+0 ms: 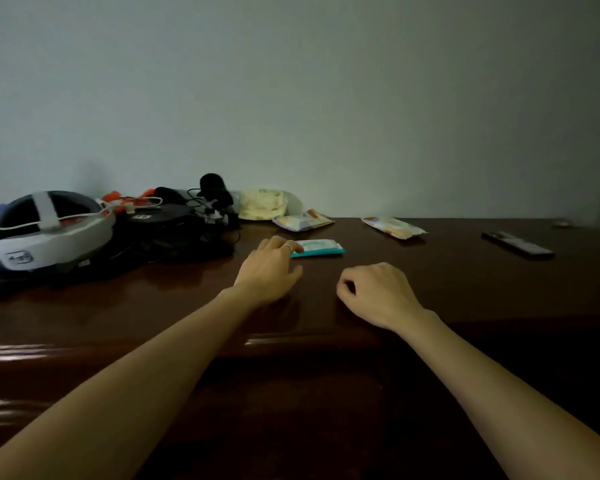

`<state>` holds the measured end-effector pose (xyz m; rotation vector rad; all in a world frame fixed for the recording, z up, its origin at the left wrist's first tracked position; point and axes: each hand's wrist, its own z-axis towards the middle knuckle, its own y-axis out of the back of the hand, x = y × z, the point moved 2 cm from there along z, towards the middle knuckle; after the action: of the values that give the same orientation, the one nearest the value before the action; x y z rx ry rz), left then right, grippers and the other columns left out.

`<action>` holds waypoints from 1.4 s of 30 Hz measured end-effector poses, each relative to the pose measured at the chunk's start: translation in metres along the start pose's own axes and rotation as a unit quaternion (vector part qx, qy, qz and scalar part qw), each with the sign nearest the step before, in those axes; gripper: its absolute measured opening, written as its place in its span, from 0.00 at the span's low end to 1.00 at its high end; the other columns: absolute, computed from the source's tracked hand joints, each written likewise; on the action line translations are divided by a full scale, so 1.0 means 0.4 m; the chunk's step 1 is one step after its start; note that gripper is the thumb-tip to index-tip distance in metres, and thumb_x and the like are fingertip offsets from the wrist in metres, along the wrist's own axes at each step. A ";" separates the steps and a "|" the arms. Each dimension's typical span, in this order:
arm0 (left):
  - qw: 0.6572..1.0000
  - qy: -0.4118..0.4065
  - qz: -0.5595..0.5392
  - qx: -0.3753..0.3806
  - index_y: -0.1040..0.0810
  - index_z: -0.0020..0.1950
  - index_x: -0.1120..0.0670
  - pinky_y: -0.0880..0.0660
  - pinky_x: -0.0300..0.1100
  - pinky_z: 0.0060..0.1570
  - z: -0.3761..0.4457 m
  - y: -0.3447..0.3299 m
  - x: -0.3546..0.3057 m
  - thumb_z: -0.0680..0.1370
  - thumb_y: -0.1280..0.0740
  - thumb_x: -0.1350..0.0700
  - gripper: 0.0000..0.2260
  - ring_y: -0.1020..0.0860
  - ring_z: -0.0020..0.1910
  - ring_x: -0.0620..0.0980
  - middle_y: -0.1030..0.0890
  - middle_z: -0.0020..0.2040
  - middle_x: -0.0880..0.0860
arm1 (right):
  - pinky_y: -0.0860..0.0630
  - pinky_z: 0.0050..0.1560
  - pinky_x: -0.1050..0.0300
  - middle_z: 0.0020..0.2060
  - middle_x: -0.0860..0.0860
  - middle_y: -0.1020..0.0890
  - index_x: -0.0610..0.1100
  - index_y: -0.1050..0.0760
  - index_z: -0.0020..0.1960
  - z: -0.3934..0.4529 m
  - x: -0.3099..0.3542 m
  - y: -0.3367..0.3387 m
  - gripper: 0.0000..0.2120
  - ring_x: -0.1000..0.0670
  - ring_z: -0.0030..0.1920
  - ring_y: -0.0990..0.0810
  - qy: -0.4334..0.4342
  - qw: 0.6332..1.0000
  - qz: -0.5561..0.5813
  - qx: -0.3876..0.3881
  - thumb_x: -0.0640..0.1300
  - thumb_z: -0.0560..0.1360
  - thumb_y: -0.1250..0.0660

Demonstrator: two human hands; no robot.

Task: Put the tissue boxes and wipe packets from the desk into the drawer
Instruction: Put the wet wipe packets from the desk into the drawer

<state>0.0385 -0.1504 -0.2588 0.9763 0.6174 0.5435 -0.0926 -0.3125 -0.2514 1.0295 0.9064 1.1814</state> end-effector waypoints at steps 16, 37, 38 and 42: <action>0.996 0.083 0.000 0.023 0.29 0.74 0.46 0.38 0.62 0.73 0.450 -0.255 0.127 0.84 0.46 0.42 0.21 0.41 0.78 0.59 0.40 0.79 0.58 | 0.39 0.73 0.31 0.77 0.41 0.38 0.54 0.29 0.72 0.458 -0.411 -0.217 0.21 0.36 0.77 0.39 -0.348 0.937 -0.003 0.019 0.58 0.81 0.41; 0.980 0.092 0.156 0.085 0.22 0.63 0.51 0.29 0.55 0.63 0.081 -0.033 0.157 0.83 0.44 0.48 0.16 0.24 0.60 0.58 0.21 0.65 0.58 | 0.28 0.44 0.51 0.48 0.45 0.22 0.44 0.21 0.55 0.139 -0.218 -0.106 0.19 0.47 0.46 0.23 -0.307 0.948 -0.065 0.055 0.55 0.82 0.45; 0.981 0.096 0.149 0.077 0.21 0.65 0.51 0.31 0.54 0.64 0.037 -0.013 0.152 0.84 0.46 0.49 0.18 0.25 0.62 0.59 0.21 0.66 0.59 | 0.28 0.43 0.51 0.48 0.45 0.22 0.44 0.21 0.56 0.110 -0.197 -0.096 0.18 0.47 0.46 0.23 -0.303 0.950 -0.060 0.050 0.54 0.82 0.44; 0.988 0.097 0.112 0.048 0.23 0.71 0.55 0.35 0.51 0.67 -0.118 0.062 0.096 0.82 0.42 0.55 0.20 0.27 0.65 0.61 0.23 0.69 0.60 | 0.26 0.47 0.49 0.61 0.43 0.22 0.41 0.25 0.66 -0.021 -0.110 -0.063 0.19 0.43 0.57 0.22 -0.290 0.956 0.010 -0.029 0.50 0.81 0.41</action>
<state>0.0292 -0.0857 -0.2655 1.0993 0.7169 0.8220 -0.1007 -0.3566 -0.2767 1.2487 0.3948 0.8397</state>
